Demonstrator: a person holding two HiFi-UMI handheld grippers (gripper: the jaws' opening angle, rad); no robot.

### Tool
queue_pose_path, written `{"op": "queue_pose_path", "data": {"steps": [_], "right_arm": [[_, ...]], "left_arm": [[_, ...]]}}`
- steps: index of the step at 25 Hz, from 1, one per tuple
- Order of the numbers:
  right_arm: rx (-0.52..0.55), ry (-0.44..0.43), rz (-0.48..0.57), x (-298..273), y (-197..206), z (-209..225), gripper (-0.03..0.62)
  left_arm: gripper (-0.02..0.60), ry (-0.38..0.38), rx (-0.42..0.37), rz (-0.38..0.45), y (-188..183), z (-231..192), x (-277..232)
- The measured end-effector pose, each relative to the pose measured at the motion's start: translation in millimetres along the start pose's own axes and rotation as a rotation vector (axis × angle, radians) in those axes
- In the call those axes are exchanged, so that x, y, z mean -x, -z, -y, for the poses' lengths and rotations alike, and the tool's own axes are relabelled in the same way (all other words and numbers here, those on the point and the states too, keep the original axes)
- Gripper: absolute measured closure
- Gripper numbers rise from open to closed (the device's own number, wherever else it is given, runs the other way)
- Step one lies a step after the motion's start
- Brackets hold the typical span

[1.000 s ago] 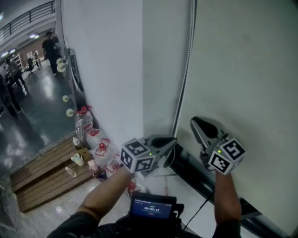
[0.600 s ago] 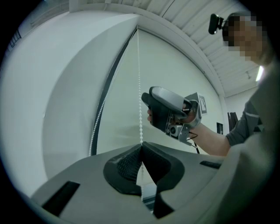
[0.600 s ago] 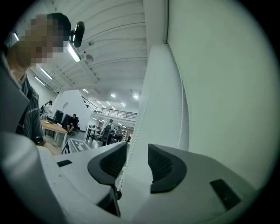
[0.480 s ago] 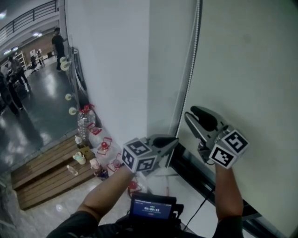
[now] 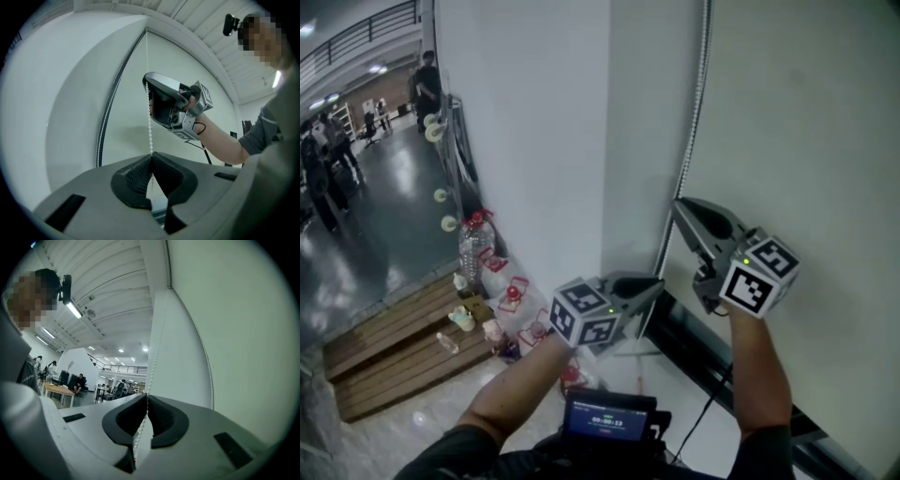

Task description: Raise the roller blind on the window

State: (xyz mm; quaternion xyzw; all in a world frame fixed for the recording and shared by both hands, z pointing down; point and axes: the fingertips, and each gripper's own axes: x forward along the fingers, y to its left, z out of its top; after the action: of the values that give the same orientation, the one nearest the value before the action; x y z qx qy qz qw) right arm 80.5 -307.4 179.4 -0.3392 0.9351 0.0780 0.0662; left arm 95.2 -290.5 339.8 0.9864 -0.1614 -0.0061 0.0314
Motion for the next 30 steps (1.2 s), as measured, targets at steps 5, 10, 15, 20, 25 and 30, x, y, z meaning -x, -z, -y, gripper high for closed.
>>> {"op": "queue_pose_path", "data": {"steps": [5, 10, 15, 20, 25, 30], "right_arm": [[-0.011, 0.001, 0.006, 2.3, 2.0, 2.8, 0.579], [-0.001, 0.006, 0.014, 4.9, 2.0, 2.7, 0.58], [0.03, 0.021, 0.012, 9.2, 4.8, -0.5, 0.582], [0.042, 0.018, -0.017, 12.1, 20.3, -2.8, 0.583], [0.011, 0.02, -0.067, 16.4, 50.1, -3.7, 0.583], [-0.019, 0.031, -0.064, 24.8, 67.3, -1.3, 0.583]], "left_arm": [[0.574, 0.006, 0.013, 0.011, 1.0, -2.0, -0.3], [0.574, 0.01, 0.013, 0.013, 0.4, -1.2, -4.4], [0.574, 0.013, 0.009, 0.016, 2.1, -0.1, -3.7], [0.574, 0.012, -0.003, -0.015, 17.9, -0.8, -9.2], [0.574, -0.012, 0.019, -0.077, 48.5, -6.4, -10.9], [0.574, -0.025, 0.054, -0.055, 64.5, -11.7, 3.6]]}}
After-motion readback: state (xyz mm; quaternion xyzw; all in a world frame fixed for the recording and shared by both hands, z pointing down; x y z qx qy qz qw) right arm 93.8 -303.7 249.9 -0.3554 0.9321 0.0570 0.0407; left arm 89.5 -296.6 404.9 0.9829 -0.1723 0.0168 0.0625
